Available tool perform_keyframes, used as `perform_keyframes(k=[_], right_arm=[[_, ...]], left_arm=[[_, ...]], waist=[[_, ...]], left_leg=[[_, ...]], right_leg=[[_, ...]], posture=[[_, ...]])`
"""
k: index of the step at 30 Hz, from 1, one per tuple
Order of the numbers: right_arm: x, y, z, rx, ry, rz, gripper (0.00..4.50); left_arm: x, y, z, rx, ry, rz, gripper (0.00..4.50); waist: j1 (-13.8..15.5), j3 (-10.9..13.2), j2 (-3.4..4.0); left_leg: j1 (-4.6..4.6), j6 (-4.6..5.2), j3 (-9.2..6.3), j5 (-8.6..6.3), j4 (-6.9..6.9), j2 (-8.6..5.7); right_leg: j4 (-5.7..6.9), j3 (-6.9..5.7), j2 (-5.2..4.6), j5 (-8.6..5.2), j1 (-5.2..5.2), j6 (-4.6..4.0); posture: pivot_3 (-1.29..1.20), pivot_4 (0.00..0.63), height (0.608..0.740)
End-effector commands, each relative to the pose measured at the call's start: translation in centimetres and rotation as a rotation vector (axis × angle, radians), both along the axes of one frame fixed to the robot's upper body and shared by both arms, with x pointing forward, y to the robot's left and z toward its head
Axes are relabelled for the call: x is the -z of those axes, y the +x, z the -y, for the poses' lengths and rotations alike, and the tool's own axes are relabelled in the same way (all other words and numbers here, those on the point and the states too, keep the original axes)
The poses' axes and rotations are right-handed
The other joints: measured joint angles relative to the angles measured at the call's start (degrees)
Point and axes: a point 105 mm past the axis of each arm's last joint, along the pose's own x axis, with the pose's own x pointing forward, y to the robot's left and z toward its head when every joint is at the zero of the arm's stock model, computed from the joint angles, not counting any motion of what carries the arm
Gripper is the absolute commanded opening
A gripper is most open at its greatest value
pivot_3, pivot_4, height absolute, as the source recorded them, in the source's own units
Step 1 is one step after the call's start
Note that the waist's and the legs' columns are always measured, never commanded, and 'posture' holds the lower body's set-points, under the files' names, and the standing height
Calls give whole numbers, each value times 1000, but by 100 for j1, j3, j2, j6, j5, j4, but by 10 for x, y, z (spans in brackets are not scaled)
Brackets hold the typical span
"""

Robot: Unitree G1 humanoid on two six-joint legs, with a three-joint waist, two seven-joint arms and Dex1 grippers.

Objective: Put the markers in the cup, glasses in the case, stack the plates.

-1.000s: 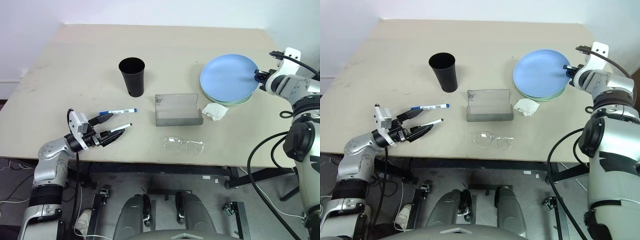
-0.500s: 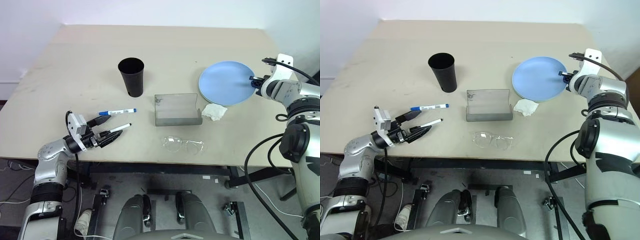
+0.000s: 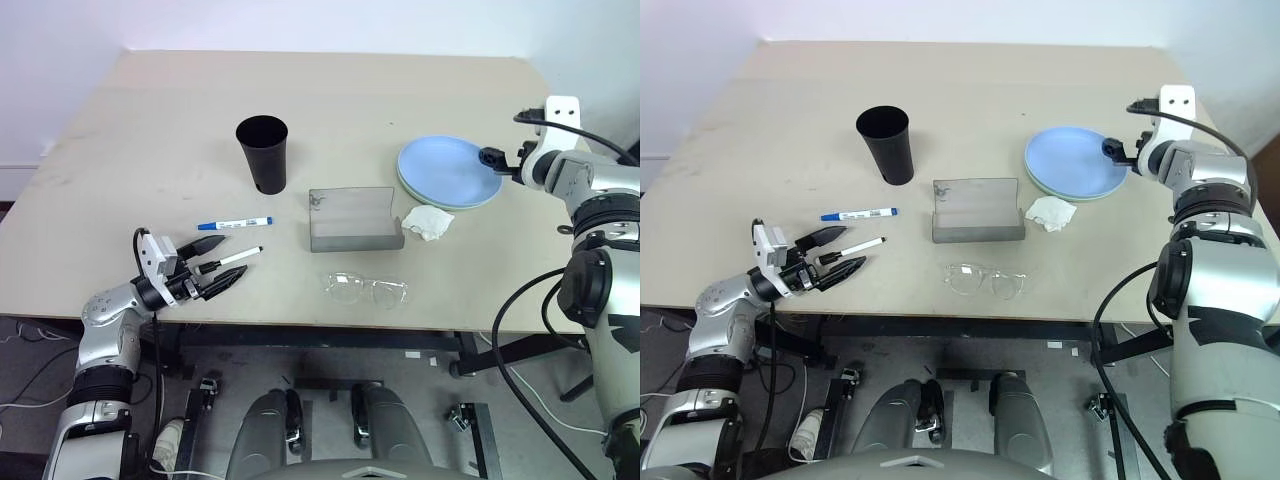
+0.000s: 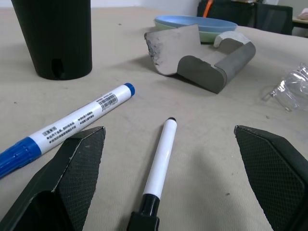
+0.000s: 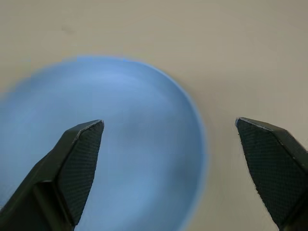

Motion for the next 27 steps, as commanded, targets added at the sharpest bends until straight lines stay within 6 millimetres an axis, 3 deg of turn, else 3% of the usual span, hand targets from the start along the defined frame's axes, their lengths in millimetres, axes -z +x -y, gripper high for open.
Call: perform_keyframes(k=[1, 8, 19, 27], right_arm=[[-27, -15, -24, -234, -10, 90, 4476], [-5, -52, -54, -431, -11, -2, 4476], [36, -92, -57, -519, 56, -194, 4476], [64, -85, -48, -443, 19, -257, 4476]], left_arm=[[-9, 2, -9, -13, 4, 30, 4500], [-14, 7, -12, -10, 10, 28, 4500], [-22, 7, 0, 22, 17, 34, 4500], [-26, 4, 8, 37, 29, 35, 4500]], waist=[[13, -3, -4], [37, -4, -5], [19, -4, -5], [16, -5, -5]], left_leg=[[3, 0, -2, 0, 0, 1], [21, 3, -14, -1, 6, -8], [21, -7, -18, -16, 2, -7], [21, -2, -17, -19, 1, -6]], right_leg=[[1, -1, 1, 0, 4, 0], [-1, -8, -27, 4, 31, -2], [-1, -5, -34, 12, 23, -20], [-3, -5, -33, 15, 22, -28]], posture=[[0, 150, 710], [0, 150, 710], [0, 150, 710], [0, 150, 710]])
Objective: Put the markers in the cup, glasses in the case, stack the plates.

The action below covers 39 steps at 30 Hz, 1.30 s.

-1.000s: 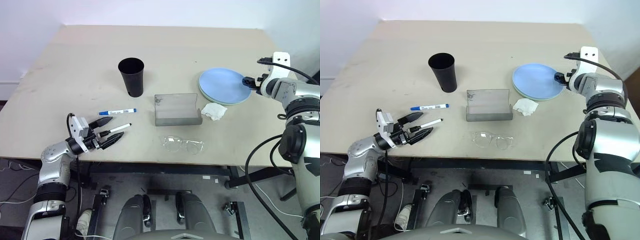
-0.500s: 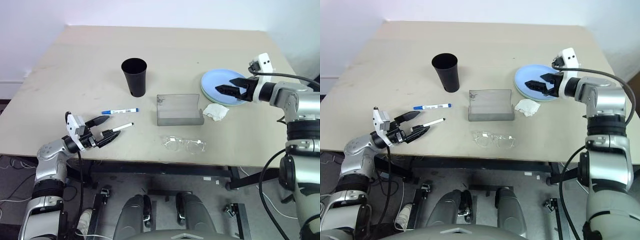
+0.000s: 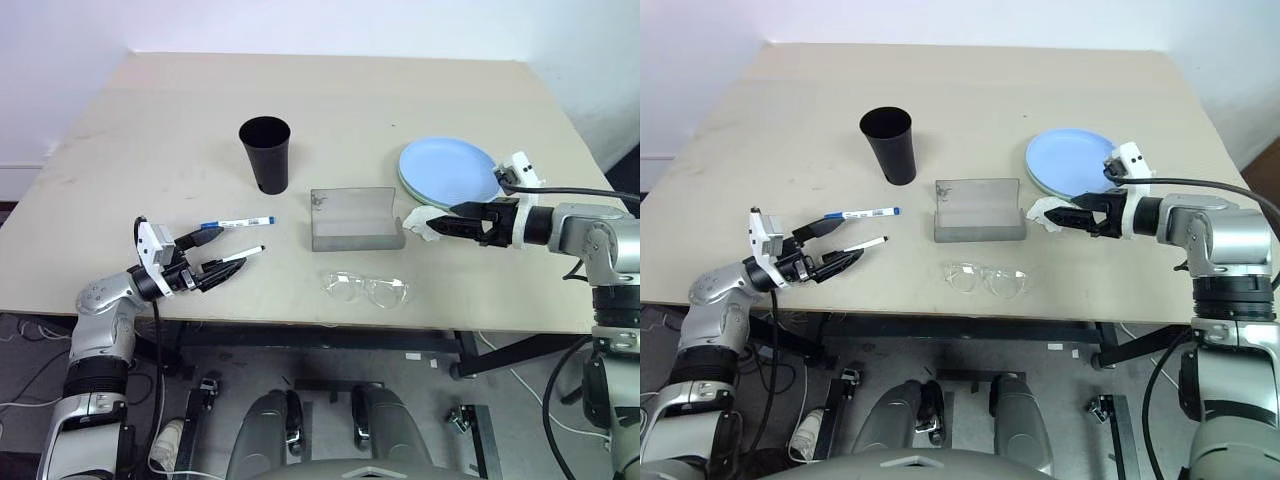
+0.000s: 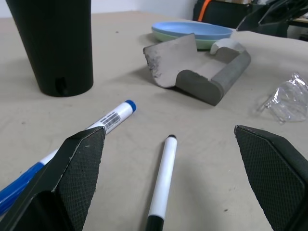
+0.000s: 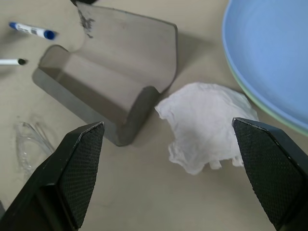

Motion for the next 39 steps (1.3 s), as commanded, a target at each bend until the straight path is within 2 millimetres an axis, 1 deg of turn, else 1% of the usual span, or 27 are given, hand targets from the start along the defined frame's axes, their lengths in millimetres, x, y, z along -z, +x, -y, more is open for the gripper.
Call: perform_keyframes(k=[1, 8, 12, 13, 15, 16, 17, 18, 22, 23, 24, 26, 28, 30, 32, 34, 36, 38, 39], right_arm=[[1, 7, 7, 37, -31, 21, 4476], [14, 17, 3, 59, -50, 1, 4476], [21, 25, 1, 93, -56, 4, 4476], [24, 28, 3, 112, -74, 4, 4303], [28, 31, 9, 151, -80, -6, 3874], [28, 31, 11, 151, -74, -5, 3520], [26, 30, 11, 143, -68, -2, 3274], [23, 28, 11, 129, -64, 11, 2877], [4, 24, 13, 111, -54, 60, 1540], [0, 23, 14, 98, -58, 69, 1142], [-6, 20, 13, 78, -62, 89, 767], [-25, 15, 10, 23, -60, 163, 103], [-44, 14, 11, 13, -37, 227, 47], [-70, 24, 19, 78, -21, 316, 47], [-85, 38, 27, 166, -10, 373, 47], [-87, 51, 31, 230, -11, 389, 47], [-83, 62, 33, 275, -42, 395, 47], [-69, 76, 33, 324, -74, 363, 47], [-61, 81, 33, 345, -86, 337, 47]], left_arm=[[-7, -1, 3, 12, 12, 21, 4500], [-7, 2, 0, 6, 19, 14, 4500], [-6, 0, -5, 1, 32, 10, 4500], [-6, 0, -5, 0, 33, 10, 4500], [-7, -2, -6, -2, 34, 13, 4500], [-7, -3, -6, -1, 35, 14, 4500], [-8, -5, -6, 0, 36, 15, 4500], [-8, -5, -5, 1, 37, 16, 4500], [-15, -7, -1, 2, 41, 23, 4500], [-17, -7, 0, 2, 41, 24, 4500], [-18, -7, 1, 1, 40, 24, 4500], [-20, -7, 3, 1, 42, 23, 4500], [-22, -8, 5, 2, 40, 24, 4500], [-25, -8, 7, 5, 34, 26, 4500], [-26, -8, 8, 6, 29, 25, 4500], [-26, -7, 8, 5, 27, 23, 4500], [-26, -6, 9, 4, 27, 21, 4500], [-24, -5, 10, 0, 25, 22, 4500], [-23, -5, 10, -1, 25, 22, 4500]], waist=[[1, 0, 0], [2, 0, 0], [-1, 0, 0], [-2, 0, 0], [-2, 0, 0], [-2, 0, 0], [-2, 0, 0], [-2, 0, 0], [8, 0, 0], [11, 0, 0], [11, 0, 0], [9, 1, 1], [8, 1, 1], [-11, 1, 2], [-25, 2, 3], [-13, 1, 2], [-9, 0, 0], [-8, 0, 0], [-8, 0, 0]], left_leg=[[1, 0, 0, 0, 0, 0], [-1, -3, 2, 3, 0, 0], [-1, -4, 2, 4, 0, 0], [-1, -4, 2, 4, 0, 0], [-1, -12, 2, 8, 0, 0], [-1, -14, 2, 10, 0, 0], [-1, -14, 2, 10, 0, 0], [-2, -14, 2, 10, 0, 0], [-4, -12, 2, 9, -1, 0], [-4, -10, 2, 8, -1, 0], [-4, -8, 2, 6, -1, 0], [-4, -1, 2, 2, -1, 0], [-3, 1, 2, 1, -3, 0], [-2, 2, 2, 0, -3, 0], [-2, 1, 4, 1, -2, 0], [-2, -7, 5, 6, -4, 1], [-2, -11, 5, 8, -7, 6], [-2, -16, 6, 11, -7, 5], [-5, -35, 8, 23, -7, 4]], right_leg=[[0, 0, 0, -1, 1, -2], [-2, -1, 0, -1, 0, -7], [-2, -1, 0, -1, 0, -7], [-2, -1, 0, -1, 0, -7], [-2, -1, 0, -1, 0, -7], [-2, -1, 0, -1, 0, -7], [-3, -1, 0, -1, 0, -7], [-3, -1, 0, -1, 1, -7], [-5, -1, -1, -1, -1, -7], [-5, -1, -1, 0, 0, -7], [-5, -1, -2, 0, 0, -7], [-5, -1, -2, -1, 0, -7], [-6, -1, -1, 0, 0, -7], [-6, -1, 0, 0, 1, -6], [-6, 1, 0, 1, -1, -12], [-6, 0, 1, -1, -4, -22], [-6, -3, 3, -2, -6, -25], [-7, -3, 3, -2, -5, -25], [-9, -2, 2, -2, -5, -25]], posture=[[0, 150, 710], [0, 150, 710], [0, 150, 710], [0, 150, 710], [0, 150, 710], [0, 150, 710], [0, 150, 710], [0, 150, 710], [0, 150, 710], [0, 150, 710], [0, 150, 710], [0, 150, 710], [0, 150, 710], [0, 150, 710], [0, 150, 710], [0, 150, 710], [0, 150, 710], [0, 150, 710], [0, 150, 710]])
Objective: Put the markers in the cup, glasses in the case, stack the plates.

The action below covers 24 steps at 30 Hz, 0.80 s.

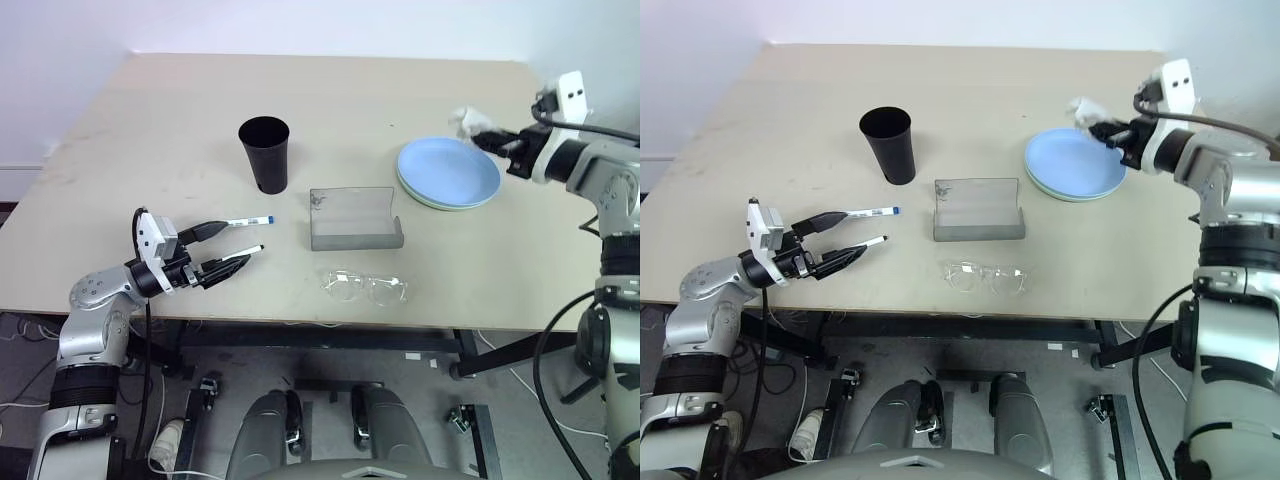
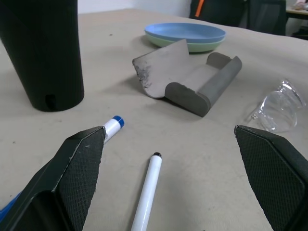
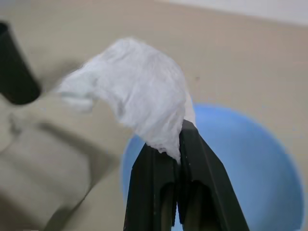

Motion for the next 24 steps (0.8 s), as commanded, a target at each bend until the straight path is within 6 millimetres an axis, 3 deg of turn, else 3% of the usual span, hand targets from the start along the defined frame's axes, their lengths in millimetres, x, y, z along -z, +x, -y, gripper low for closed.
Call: perform_keyframes(k=[1, 4, 8, 15, 18, 20, 24], right_arm=[[21, 18, 3, 96, -34, -50, 47], [33, 26, -1, 123, -44, -85, 599], [35, 31, -1, 148, -46, -90, 1946], [14, 27, -6, 37, -111, -26, 4322], [-10, 19, -20, -89, -93, 57, 4322], [-22, 5, -41, -237, -83, 92, 4322], [-16, -32, -84, -490, -91, 38, 4322]], left_arm=[[-6, 1, 2, 1, -4, 35, 4500], [-3, 0, 2, -4, -7, 35, 4500], [2, -2, 4, -6, -8, 34, 4500], [2, -9, 1, -21, -13, 33, 4500], [-1, -12, -1, -26, -14, 34, 4500], [-1, -14, -3, -28, -14, 33, 4500], [-1, -14, -9, -35, -14, 25, 4500]], waist=[[3, 0, 0], [1, 1, 2], [1, 3, 4], [-4, 2, 4], [4, 3, 5], [3, 3, 6], [6, 0, 4]], left_leg=[[-1, -2, 2, 2, 0, -1], [-15, 15, 7, 12, 0, -2], [-38, 24, 9, 17, 0, -3], [-34, 26, 8, 18, 0, -1], [-34, 28, 8, 20, 0, -1], [-35, 29, 7, 20, -1, 0], [-32, 29, -1, 19, -3, 3]], right_leg=[[-3, 0, 0, 0, 0, 0], [-4, 1, -1, 4, -8, 7], [-4, -1, 2, 12, -30, 20], [-1, -1, 5, 11, -27, 20], [1, -1, 4, 11, -28, 20], [1, -1, 3, 12, -29, 20], [1, -4, 3, 12, -26, 21]], posture=[[0, 150, 710], [0, 150, 710], [0, 150, 710], [0, 150, 710], [0, 150, 710], [0, 150, 710], [0, 150, 710]])
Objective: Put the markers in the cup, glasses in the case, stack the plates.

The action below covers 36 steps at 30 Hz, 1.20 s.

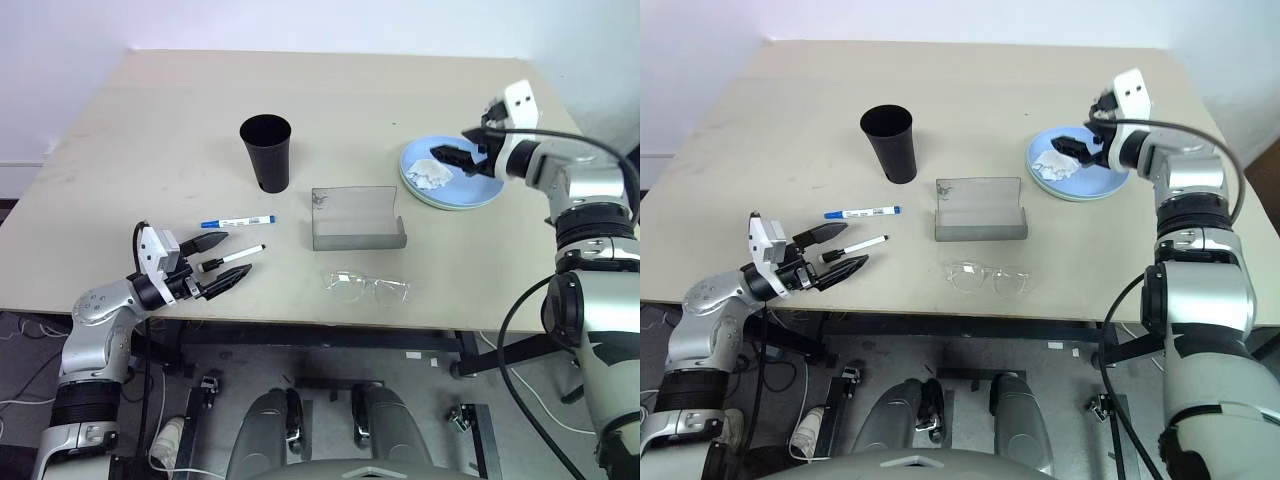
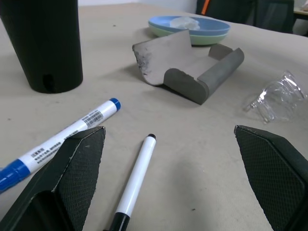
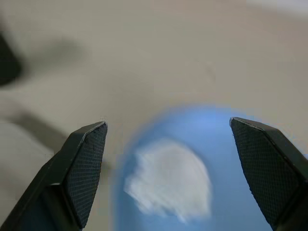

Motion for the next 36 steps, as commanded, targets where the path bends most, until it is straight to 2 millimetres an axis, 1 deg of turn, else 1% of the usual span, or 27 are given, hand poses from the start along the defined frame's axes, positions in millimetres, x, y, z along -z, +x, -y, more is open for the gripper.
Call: perform_keyframes(k=[1, 5, 7, 9, 12, 14, 18, 22, 24, 28, 32, 36], right_arm=[[-1, -38, -39, -228, -34, -35, 4322], [2, -74, -69, -407, -40, -105, 4322], [11, -90, -80, -480, -91, -152, 4322], [22, -102, -85, -535, -144, -211, 4322], [29, -116, -89, -607, -126, -313, 4322], [40, -123, -89, -643, -146, -386, 4322], [59, -127, -93, -685, -198, -480, 4322], [68, -129, -100, -738, -183, -561, 4322], [81, -126, -100, -741, -236, -599, 4322], [96, -118, -103, -741, -303, -642, 4322], [101, -108, -105, -731, -330, -655, 4322], [104, -104, -105, -733, -353, -667, 4322]], left_arm=[[-11, -1, -7, -6, -5, 36, 4500], [-13, 2, -8, -6, 1, 33, 4500], [-13, 3, -8, -3, 8, 31, 4500], [-13, 6, -8, -3, 9, 30, 4500], [-11, 9, -7, 4, 9, 25, 4500], [-8, 11, -4, 14, 8, 20, 4500], [-4, 15, 2, 27, 4, 18, 4500], [-1, 14, 12, 47, 5, 24, 4500], [-1, 12, 14, 56, 8, 27, 4500], [-8, 11, 18, 70, 2, 41, 4500], [-15, 8, 21, 81, -3, 46, 4500], [-17, -1, 17, 86, 23, 36, 4500]], waist=[[3, 0, 0], [6, 1, 2], [8, 0, 1], [19, -2, -3], [16, -3, -5], [13, -3, -5], [13, -3, -5], [8, -3, -6], [9, -3, -6], [5, -3, -5], [6, -3, -5], [4, -3, -5]], left_leg=[[0, 0, -2, -1, 0, 1], [-1, 10, -3, -23, 1, -2], [0, 10, -3, -23, 1, -2], [4, 10, -4, -24, 1, -2], [8, 10, -4, -25, 1, -2], [7, 11, -3, -25, 1, -3], [5, 11, -2, -24, 0, -3], [5, 11, -2, -24, 0, -3], [5, 10, -2, -24, 1, -3], [5, 10, -1, -24, 0, -3], [4, 9, -1, -23, 1, -3], [4, -11, -1, -12, 0, -3]], right_leg=[[0, -1, -1, 0, 1, 0], [3, -1, -8, 1, -2, -5], [3, -1, -9, 4, -2, -12], [2, -3, -10, 2, 0, -21], [-6, -7, -13, -1, 5, -35], [-10, -7, -14, 3, 7, -40], [-12, -7, -14, 3, 5, -41], [-13, -8, -14, 3, 6, -40], [-13, -8, -14, 5, 6, -38], [-13, -8, -14, 5, 3, -40], [-12, -8, -14, 7, 4, -36], [-14, -9, -14, 8, 4, -34]], posture=[[0, 150, 710], [0, 150, 710], [0, 150, 710], [0, 150, 710], [0, 150, 710], [0, 150, 710], [0, 150, 710], [0, 150, 710], [0, 150, 710], [0, 150, 710], [0, 150, 710], [0, 150, 710]])
